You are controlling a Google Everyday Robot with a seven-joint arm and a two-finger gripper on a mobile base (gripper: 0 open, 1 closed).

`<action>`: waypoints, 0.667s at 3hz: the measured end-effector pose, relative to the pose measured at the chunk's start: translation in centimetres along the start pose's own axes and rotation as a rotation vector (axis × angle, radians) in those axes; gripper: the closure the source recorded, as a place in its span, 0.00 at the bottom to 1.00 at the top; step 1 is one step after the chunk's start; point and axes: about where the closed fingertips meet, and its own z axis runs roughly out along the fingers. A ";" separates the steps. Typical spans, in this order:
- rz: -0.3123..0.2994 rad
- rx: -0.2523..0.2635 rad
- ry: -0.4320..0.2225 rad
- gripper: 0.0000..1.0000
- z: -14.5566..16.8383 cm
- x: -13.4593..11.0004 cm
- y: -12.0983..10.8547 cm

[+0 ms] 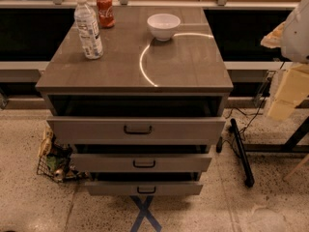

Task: Pick blue plastic bottle

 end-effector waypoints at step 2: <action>0.033 0.017 0.001 0.00 0.4 0.0 -0.1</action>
Offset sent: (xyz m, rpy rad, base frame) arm 0.0037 -0.0011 -0.0122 0.0094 0.0003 -0.0648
